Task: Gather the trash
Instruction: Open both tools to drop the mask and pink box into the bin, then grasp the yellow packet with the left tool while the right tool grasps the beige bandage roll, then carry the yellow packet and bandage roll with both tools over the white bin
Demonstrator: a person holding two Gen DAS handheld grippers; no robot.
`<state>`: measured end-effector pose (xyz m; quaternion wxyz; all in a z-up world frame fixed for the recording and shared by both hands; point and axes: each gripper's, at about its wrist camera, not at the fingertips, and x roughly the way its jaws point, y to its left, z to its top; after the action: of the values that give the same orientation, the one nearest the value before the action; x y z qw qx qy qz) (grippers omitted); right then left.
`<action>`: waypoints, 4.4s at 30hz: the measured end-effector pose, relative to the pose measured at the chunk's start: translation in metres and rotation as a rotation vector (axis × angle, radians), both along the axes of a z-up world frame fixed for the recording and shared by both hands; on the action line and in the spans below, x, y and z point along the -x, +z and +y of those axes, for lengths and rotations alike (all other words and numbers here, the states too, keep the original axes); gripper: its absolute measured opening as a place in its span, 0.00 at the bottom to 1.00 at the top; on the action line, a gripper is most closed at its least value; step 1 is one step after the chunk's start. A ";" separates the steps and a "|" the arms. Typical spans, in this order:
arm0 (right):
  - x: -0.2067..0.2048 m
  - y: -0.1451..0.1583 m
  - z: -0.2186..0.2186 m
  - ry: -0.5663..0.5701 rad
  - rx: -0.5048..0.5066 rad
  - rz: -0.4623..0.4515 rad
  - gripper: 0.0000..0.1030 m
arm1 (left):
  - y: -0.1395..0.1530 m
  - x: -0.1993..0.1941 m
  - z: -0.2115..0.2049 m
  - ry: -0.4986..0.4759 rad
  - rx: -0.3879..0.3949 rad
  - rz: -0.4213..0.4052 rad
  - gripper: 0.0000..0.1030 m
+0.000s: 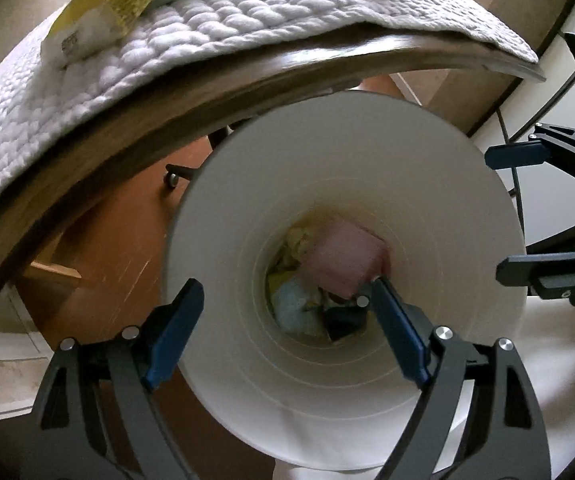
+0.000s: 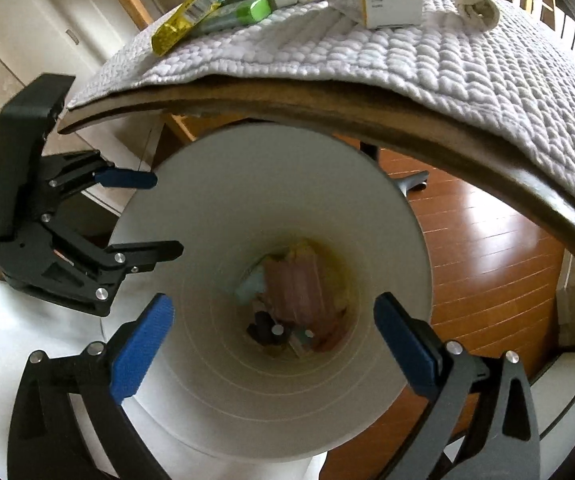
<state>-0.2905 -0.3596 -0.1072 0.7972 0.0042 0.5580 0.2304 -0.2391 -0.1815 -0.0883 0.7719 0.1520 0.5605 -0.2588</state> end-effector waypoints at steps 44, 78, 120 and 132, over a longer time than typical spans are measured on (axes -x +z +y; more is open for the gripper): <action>-0.161 0.088 -0.082 -0.438 0.063 -0.337 0.87 | 0.093 -0.109 0.037 0.197 0.161 -0.258 0.87; -0.166 0.081 -0.077 -0.380 0.073 -0.308 0.31 | 0.092 -0.103 0.039 0.176 0.175 -0.250 0.53; -0.074 0.113 -0.052 -0.258 -0.020 -0.284 0.31 | 0.117 -0.069 0.040 0.180 0.181 -0.267 0.53; -0.055 0.111 -0.024 -0.172 -0.039 -0.265 0.31 | 0.118 -0.046 0.036 0.154 0.177 -0.259 0.53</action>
<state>-0.2353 -0.3832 0.0043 0.8804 0.0369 0.4408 0.1709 -0.1929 -0.1459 0.0300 0.8654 0.0720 0.4415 -0.2257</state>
